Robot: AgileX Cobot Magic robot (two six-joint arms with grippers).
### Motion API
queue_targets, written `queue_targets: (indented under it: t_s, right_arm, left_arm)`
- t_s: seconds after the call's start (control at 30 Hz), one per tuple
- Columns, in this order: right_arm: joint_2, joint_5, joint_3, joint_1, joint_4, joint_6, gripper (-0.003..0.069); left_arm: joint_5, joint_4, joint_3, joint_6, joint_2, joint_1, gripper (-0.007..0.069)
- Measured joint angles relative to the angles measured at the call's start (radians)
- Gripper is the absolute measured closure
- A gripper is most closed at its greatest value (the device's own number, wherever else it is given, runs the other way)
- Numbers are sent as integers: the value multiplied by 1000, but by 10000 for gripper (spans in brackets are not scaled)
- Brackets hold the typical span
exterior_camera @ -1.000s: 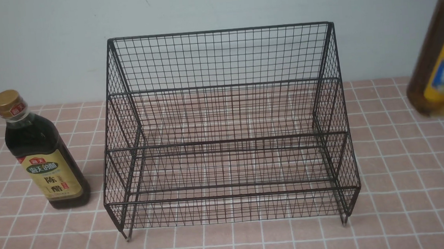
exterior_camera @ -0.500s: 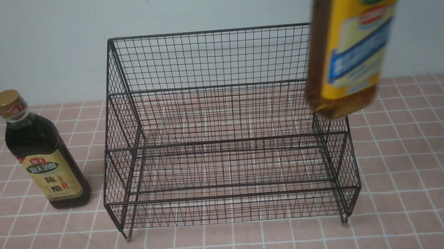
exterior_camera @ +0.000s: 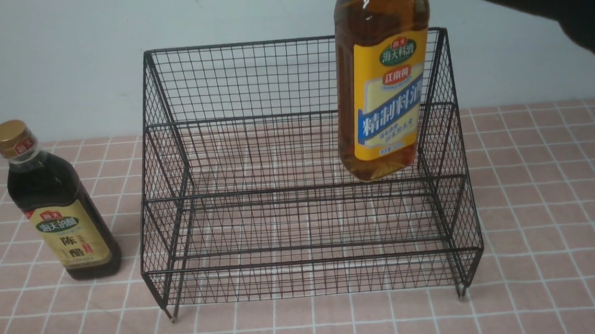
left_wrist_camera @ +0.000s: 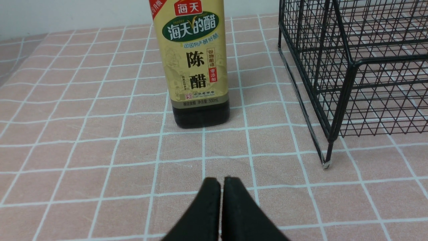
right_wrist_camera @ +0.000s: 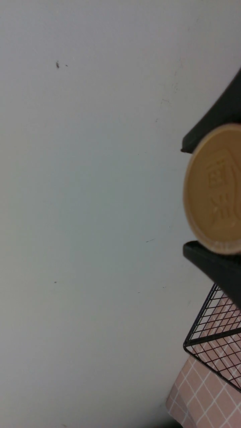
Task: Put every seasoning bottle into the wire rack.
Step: Use the right arm to put the condiment bottle back on the shelf
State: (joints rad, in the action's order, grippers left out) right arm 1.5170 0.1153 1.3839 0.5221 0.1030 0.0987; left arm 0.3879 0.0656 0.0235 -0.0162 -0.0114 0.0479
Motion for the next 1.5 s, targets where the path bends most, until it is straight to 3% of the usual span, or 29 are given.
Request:
queue_targets:
  t_s: [0.3, 0.63, 1.5]
  right_arm:
    - [-4, 70, 17, -4, -1, -14, 349]
    - [-4, 85, 13, -84, -5, -168, 349]
    - [2, 39, 2, -133, -9, -180, 349]
  left_arm:
    - [0, 0, 0, 0, 0, 0, 631]
    - [0, 0, 0, 0, 0, 0, 631]
    - [0, 0, 0, 0, 0, 0, 631]
